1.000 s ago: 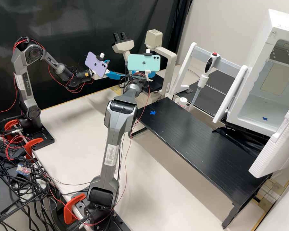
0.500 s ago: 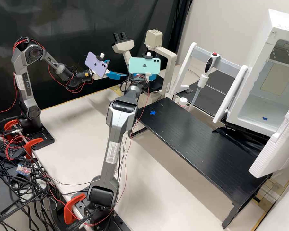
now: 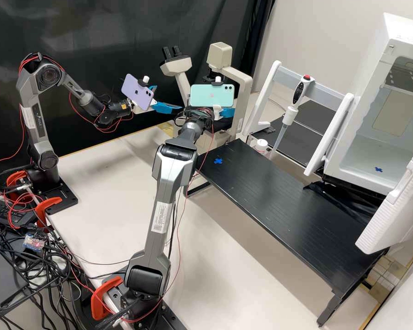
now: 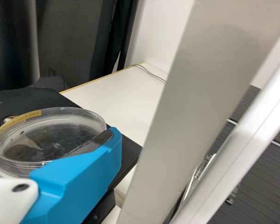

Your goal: Move the petri dish to the microscope

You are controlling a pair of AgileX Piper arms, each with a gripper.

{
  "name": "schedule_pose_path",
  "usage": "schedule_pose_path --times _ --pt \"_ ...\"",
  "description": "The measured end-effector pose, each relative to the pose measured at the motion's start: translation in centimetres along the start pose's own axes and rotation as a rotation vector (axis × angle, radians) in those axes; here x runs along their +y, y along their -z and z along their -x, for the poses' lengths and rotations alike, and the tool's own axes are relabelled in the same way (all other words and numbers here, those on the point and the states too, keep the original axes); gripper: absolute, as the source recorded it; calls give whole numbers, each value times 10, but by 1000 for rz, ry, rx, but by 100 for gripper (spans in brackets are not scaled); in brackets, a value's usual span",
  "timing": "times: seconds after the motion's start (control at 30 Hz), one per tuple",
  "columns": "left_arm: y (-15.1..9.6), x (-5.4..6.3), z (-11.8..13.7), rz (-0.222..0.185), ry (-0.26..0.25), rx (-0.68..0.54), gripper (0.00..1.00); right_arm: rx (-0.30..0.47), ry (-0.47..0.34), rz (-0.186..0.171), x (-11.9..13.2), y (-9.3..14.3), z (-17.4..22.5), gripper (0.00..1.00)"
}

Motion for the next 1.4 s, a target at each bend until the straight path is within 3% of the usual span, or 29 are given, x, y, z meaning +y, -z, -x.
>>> schedule_pose_path --times 0.17,0.4,0.53,1.03,1.07,1.17,1.4 --pt "0 0 0 0 0 0 100 57 29 -28 -2 4 0 0" --pt "0 0 0 0 0 0 100 161 98 -182 -1 6 0 0" --pt "0 0 0 0 0 0 100 181 122 -212 0 4 0 0" --pt "0 0 0 0 0 0 100 197 247 -128 1 10 -6 0" --pt "0 0 0 0 0 0 100 197 252 -136 3 11 -6 0" --pt "0 0 0 0 0 0 100 172 282 -112 6 14 -9 0" --pt "0 0 0 0 0 0 100 63 331 -98 14 19 -13 0"
